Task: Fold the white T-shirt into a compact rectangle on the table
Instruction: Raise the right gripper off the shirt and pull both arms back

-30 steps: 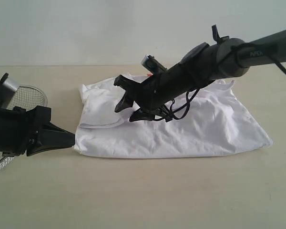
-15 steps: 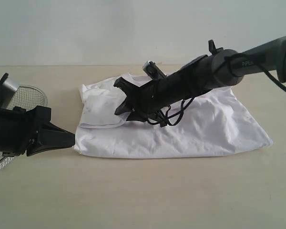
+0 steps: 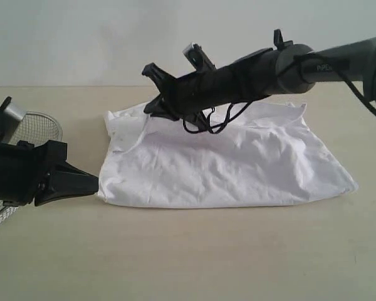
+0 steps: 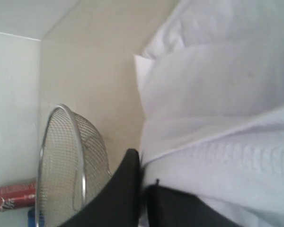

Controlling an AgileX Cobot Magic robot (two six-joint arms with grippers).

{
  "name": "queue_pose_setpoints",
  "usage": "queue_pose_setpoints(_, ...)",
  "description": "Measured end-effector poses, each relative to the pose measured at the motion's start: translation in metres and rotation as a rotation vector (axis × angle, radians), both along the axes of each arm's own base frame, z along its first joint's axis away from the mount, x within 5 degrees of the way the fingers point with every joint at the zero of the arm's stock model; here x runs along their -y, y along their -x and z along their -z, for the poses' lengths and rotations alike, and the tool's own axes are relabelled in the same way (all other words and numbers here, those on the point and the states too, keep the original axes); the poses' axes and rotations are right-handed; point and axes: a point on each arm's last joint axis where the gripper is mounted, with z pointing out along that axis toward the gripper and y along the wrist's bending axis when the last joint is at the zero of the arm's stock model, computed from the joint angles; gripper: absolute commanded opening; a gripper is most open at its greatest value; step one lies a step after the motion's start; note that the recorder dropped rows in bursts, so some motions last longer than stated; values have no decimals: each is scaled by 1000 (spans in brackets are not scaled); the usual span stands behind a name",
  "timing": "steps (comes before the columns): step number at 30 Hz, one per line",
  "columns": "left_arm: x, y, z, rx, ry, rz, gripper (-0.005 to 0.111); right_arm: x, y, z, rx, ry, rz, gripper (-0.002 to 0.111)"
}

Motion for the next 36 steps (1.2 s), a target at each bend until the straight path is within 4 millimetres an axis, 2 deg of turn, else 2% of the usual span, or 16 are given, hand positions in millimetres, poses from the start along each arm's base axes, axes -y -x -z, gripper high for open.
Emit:
queue_pose_setpoints(3,0,0,0,0,-1,1,5,-3,-9,-8,28,-23,13,0)
queue_pose_setpoints(10,0,0,0,0,-2,3,5,-3,-20,19,-2,-7,52,0)
queue_pose_setpoints(17,0,0,0,0,-5,6,5,-4,-31,18,44,2,78,0)
queue_pose_setpoints(23,0,0,0,0,-5,6,5,-4,-33,27,58,22,62,2)
queue_pose_setpoints(25,0,0,0,0,-5,6,5,-4,-33,29,62,28,58,10)
queue_pose_setpoints(31,0,0,0,0,-5,6,5,-4,-33,30,69,35,52,54)
queue_pose_setpoints(33,0,1,1,0,-8,9,5,-4,-33,30,68,32,51,58)
queue_pose_setpoints(36,0,1,1,0,-12,14,5,-1,-33,30,61,20,33,57)
